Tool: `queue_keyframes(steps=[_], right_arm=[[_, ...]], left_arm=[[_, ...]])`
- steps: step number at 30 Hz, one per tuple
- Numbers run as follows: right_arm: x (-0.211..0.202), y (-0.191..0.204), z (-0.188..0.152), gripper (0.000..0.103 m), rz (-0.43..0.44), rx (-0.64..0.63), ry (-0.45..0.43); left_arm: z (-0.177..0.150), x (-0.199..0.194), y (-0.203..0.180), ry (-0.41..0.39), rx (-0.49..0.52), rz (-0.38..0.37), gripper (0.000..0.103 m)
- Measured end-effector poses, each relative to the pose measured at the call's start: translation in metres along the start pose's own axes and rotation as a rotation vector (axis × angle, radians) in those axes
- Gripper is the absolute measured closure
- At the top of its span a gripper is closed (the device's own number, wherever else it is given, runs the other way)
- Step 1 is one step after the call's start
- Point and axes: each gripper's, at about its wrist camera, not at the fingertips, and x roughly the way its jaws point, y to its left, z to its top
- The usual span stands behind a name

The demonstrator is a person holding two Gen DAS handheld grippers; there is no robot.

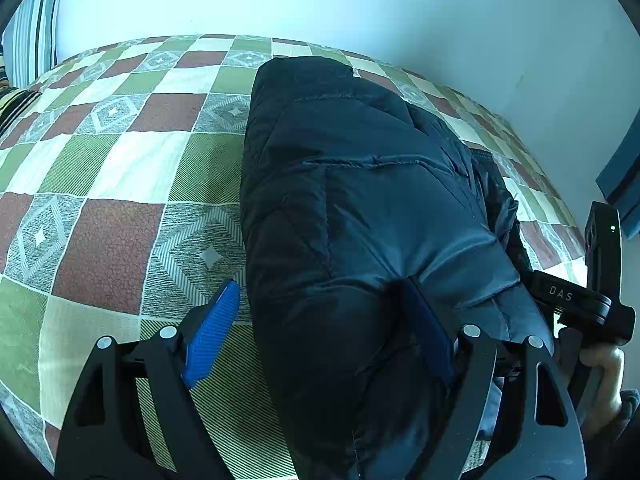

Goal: Fold large clothes

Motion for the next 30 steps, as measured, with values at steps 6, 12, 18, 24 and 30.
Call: queue_keyframes(steps=[6,12,18,24,30], right_arm=[[0.010,0.019,0.005,0.043,-0.010,-0.022,0.001],[0.025,0.035,0.015,0.043,-0.007,-0.061,0.009],[0.033,0.043,0.023,0.043,-0.005,-0.089,0.020],[0.038,0.041,0.030,0.043,0.002,-0.093,0.021],[0.029,0.039,0.030,0.038,-0.009,-0.085,-0.011]], left_arm=[[0.002,-0.002,0.012,-0.010,-0.011,0.031,0.020],[0.008,-0.002,0.029,-0.011,-0.037,0.050,0.020],[0.011,-0.003,0.037,-0.016,-0.053,0.061,0.020],[0.013,-0.003,0.037,-0.018,-0.058,0.067,0.020],[0.014,-0.007,0.038,-0.018,-0.069,0.065,0.020]])
